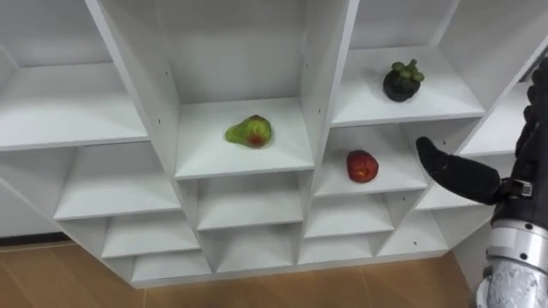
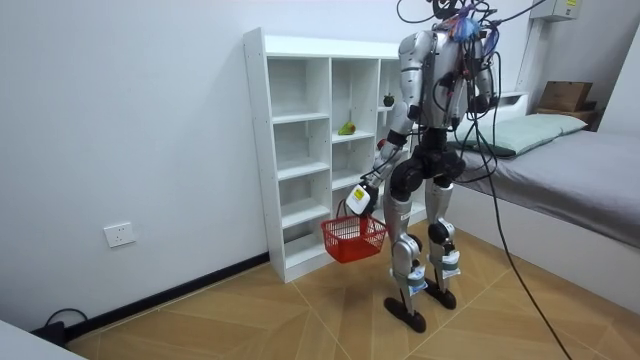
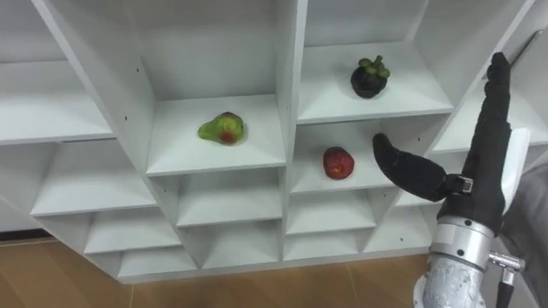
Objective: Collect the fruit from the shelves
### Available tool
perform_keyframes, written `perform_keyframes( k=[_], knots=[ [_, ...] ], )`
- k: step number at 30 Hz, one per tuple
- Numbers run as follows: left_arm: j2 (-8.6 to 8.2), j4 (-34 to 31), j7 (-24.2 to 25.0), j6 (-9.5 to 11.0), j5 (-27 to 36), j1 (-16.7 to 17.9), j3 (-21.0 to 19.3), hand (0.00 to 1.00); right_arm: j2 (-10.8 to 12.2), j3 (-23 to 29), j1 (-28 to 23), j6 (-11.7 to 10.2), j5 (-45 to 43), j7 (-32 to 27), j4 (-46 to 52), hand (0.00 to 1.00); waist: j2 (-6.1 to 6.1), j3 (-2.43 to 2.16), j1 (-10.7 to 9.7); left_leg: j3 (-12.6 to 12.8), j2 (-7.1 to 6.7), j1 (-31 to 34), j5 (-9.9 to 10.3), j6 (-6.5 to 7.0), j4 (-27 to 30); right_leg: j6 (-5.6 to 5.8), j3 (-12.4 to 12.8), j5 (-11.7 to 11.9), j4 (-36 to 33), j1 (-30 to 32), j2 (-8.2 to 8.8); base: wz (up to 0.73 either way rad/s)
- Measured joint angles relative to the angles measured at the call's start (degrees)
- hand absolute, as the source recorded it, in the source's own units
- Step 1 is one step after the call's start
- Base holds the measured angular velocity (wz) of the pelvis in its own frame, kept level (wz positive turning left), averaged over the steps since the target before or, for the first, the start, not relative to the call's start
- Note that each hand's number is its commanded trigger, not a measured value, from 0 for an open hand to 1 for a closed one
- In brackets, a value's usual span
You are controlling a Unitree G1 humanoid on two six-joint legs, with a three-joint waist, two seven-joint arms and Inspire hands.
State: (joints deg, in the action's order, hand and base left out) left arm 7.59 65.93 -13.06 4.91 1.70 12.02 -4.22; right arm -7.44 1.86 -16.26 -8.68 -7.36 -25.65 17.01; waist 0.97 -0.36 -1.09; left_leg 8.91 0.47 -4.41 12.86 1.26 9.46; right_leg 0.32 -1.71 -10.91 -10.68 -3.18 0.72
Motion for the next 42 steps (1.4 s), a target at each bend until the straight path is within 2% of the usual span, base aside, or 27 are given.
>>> perform_keyframes(
  k=[4, 9, 14, 21, 24, 26, 29, 36, 42],
  knots=[
    [0.33, 0.6, 0.1, -0.5, 0.0, -0.3, 1.1, 1.00, -0.3, -0.7, 2.6, 0.0, 0.7, -0.7, 0.0, 0.00, 0.52, 0.04, 0.0, 0.0, -0.01, 0.1, 0.0, 0.00, 0.1, 0.00, -0.2, 0.0, 0.0, 0.1, 0.05, 0.00],
    [1.15, 0.5, 0.2, -1.1, -0.1, -0.4, 1.8, 1.00, -2.7, -0.7, 4.6, 0.1, 2.9, -0.7, -0.3, 0.00, 1.23, 0.11, 0.0, -0.3, 0.00, 0.2, 0.0, 0.00, 0.1, 0.00, -1.0, 0.0, 0.1, 0.0, 0.13, 0.02],
    [2.45, 0.5, 1.4, -2.2, -0.2, -0.5, 2.1, 1.00, -3.7, -0.6, 6.1, 1.3, 2.5, 1.0, -0.7, 0.00, 2.03, 0.69, -0.1, -1.0, -0.04, 0.1, 0.0, 0.00, 0.1, 0.01, -2.1, 0.0, 0.4, -0.5, 0.21, 0.04],
    [2.53, 0.5, 1.7, -2.6, -0.3, -0.3, 2.1, 1.00, -3.8, -0.7, 6.9, 1.3, 3.2, 2.1, -1.2, 0.00, 2.38, 0.58, 0.7, -1.6, -0.08, 0.2, 0.0, -0.01, 0.1, 0.00, -3.3, 0.0, 0.9, -0.9, 0.28, 0.06],
    [2.53, 0.4, 1.9, -2.6, -1.5, -0.2, 2.1, 1.00, -4.7, -0.6, 9.6, 1.3, 7.5, 2.1, -4.3, 0.00, 2.41, 0.56, 0.9, -1.7, -0.15, 0.3, 0.0, -0.01, 0.1, 0.00, -4.4, 0.0, 1.0, -0.9, 0.46, 0.02],
    [2.52, 0.2, 2.0, -2.6, -2.3, -0.2, 2.1, 1.00, -6.1, -0.5, 10.7, 1.3, 9.7, 2.1, -5.4, 0.00, 2.39, 0.57, 1.2, -2.0, -0.22, 0.5, 0.0, 0.00, 0.2, 0.01, -5.7, 0.0, 1.0, -0.9, 0.62, 0.08],
    [2.52, -0.6, 2.0, -2.9, -5.2, -0.1, 1.9, 1.00, -7.7, 0.3, 11.4, 1.3, 9.7, 2.1, -6.2, 0.00, 2.40, 0.56, 1.6, -2.7, -0.27, 0.6, 0.0, 0.00, 0.2, 0.01, -6.4, 0.0, 1.0, -1.0, 0.67, 0.08],
    [2.49, -3.0, 2.3, -4.2, -8.7, 0.2, 1.6, 1.00, -8.2, 2.1, 15.2, 1.3, 11.8, 2.6, -13.8, 0.00, 2.46, 0.59, 1.7, -3.3, -0.29, 0.6, -0.1, 0.00, 0.3, 0.01, -7.1, 0.0, 1.1, -1.5, 0.75, 0.06],
    [2.48, -5.6, 2.3, -5.4, -8.7, 0.0, 1.5, 1.00, -8.9, 2.2, 17.4, 3.5, 14.9, 2.8, -17.5, 0.00, 2.75, 0.73, 2.8, -4.3, -0.37, 0.6, -0.3, -0.05, 0.3, 0.01, -7.9, 0.0, 1.1, -1.7, 0.83, 0.06]
  ],
)
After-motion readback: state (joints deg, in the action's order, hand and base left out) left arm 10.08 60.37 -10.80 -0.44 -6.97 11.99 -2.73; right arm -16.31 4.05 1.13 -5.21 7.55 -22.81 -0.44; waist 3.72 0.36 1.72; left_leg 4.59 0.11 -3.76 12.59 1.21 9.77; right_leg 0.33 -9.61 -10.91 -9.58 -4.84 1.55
